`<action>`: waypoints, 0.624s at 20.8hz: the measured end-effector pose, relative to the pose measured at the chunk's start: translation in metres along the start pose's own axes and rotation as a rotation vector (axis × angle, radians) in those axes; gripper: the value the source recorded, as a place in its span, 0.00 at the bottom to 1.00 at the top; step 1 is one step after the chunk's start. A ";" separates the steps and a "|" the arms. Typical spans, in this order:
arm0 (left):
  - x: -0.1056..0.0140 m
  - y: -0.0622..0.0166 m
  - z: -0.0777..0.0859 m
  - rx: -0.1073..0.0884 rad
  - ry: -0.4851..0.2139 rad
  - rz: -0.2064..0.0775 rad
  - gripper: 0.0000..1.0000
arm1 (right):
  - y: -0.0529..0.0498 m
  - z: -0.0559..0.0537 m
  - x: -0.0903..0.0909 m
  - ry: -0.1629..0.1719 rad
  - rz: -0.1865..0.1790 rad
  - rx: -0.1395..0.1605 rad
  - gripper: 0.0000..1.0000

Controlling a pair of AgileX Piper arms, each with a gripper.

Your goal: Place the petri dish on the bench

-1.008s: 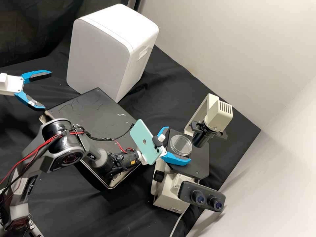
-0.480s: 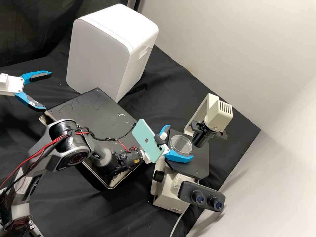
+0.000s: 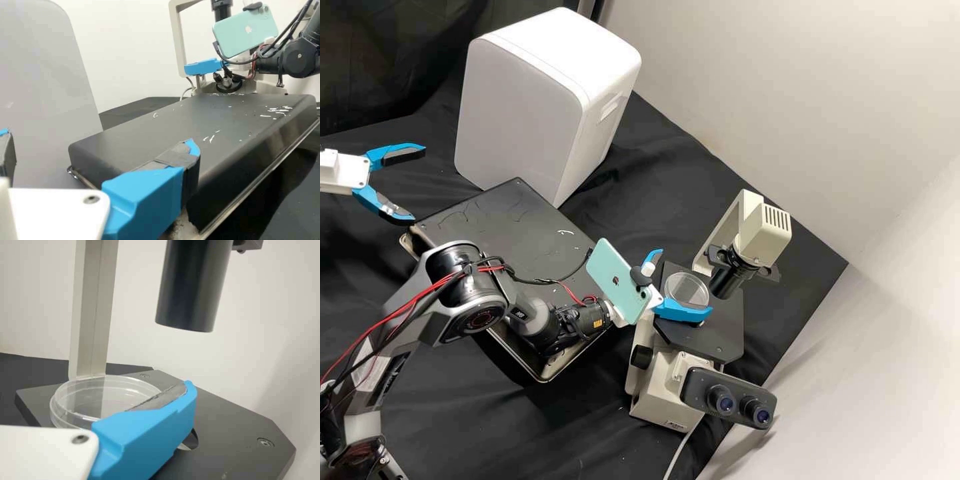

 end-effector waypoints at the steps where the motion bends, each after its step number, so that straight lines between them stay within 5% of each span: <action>1: 0.000 -0.0007 0.000 -0.002 -0.001 -0.003 1.00 | 0.000 0.000 0.000 0.000 0.000 0.000 1.00; 13: 0.002 -0.0049 0.001 0.007 0.006 -0.024 1.00 | 0.000 0.000 0.000 -0.004 -0.005 -0.001 1.00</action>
